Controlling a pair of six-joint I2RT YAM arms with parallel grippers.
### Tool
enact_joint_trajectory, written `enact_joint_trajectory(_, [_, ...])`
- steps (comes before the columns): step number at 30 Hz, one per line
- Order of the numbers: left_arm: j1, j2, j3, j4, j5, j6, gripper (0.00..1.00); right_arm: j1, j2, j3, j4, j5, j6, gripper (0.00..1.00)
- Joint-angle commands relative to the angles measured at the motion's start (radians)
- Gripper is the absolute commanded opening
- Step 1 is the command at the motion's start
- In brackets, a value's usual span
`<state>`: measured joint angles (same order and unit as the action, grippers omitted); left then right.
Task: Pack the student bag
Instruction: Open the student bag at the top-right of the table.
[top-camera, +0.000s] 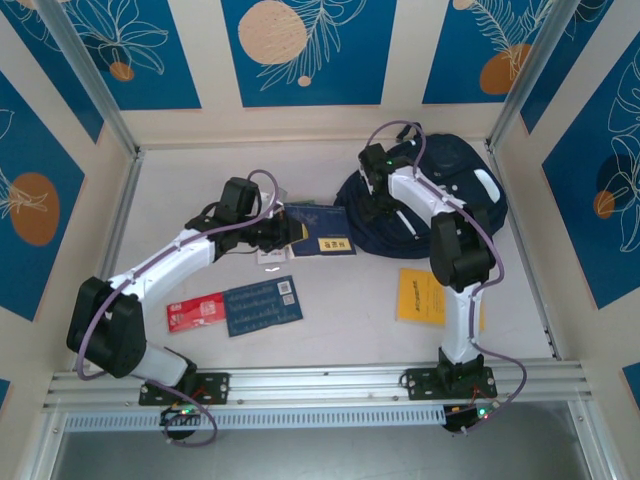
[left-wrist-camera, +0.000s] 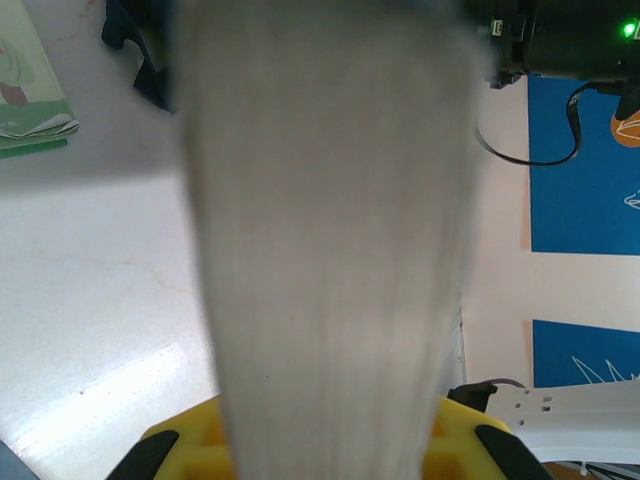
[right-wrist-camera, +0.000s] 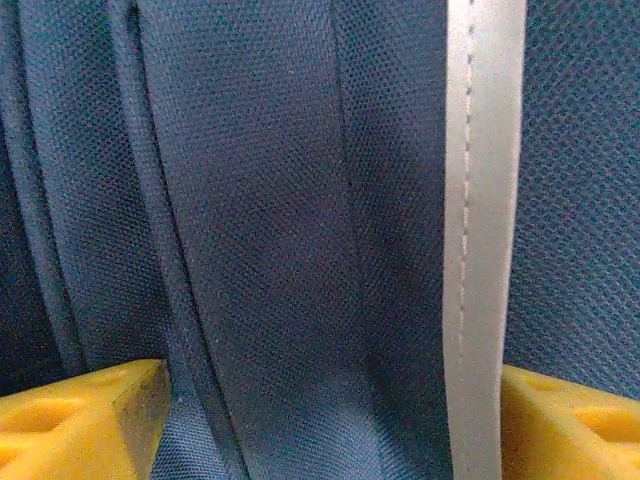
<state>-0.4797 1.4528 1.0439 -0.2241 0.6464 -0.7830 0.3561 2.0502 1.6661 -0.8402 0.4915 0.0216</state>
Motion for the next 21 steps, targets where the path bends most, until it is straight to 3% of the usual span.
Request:
enact_joint_trajectory(1, [0.012, -0.038, 0.001, 0.017, 0.018, 0.020, 0.00, 0.010, -0.047, -0.043, 0.006, 0.017, -0.011, 0.80])
enact_joint_trajectory(4, [0.012, -0.040, 0.002, 0.013, 0.014, 0.023, 0.00, -0.015, -0.043, -0.059, 0.019, 0.067, 0.007, 0.73])
enact_joint_trajectory(10, [0.014, -0.051, 0.009, -0.015, -0.018, 0.041, 0.00, -0.055, -0.019, -0.035, 0.025, 0.038, 0.017, 0.60])
enact_joint_trajectory(14, [0.020, -0.061, 0.019, -0.038, -0.045, 0.053, 0.00, -0.049, -0.016, 0.006, 0.000, -0.007, 0.008, 0.34])
enact_joint_trajectory(17, [0.027, -0.076, 0.035, -0.068, -0.073, 0.069, 0.00, -0.040, -0.095, -0.011, 0.039, -0.011, -0.022, 0.34])
enact_joint_trajectory(18, [0.028, -0.082, 0.039, -0.076, -0.085, 0.075, 0.00, -0.042, -0.123, -0.024, 0.058, -0.022, -0.041, 0.30])
enact_joint_trajectory(19, [0.027, -0.087, 0.042, -0.082, -0.094, 0.079, 0.00, -0.050, -0.158, -0.035, 0.063, -0.074, -0.082, 0.18])
enact_joint_trajectory(21, [0.028, -0.094, 0.044, -0.087, -0.104, 0.082, 0.00, -0.066, -0.212, -0.056, 0.064, -0.144, -0.138, 0.15])
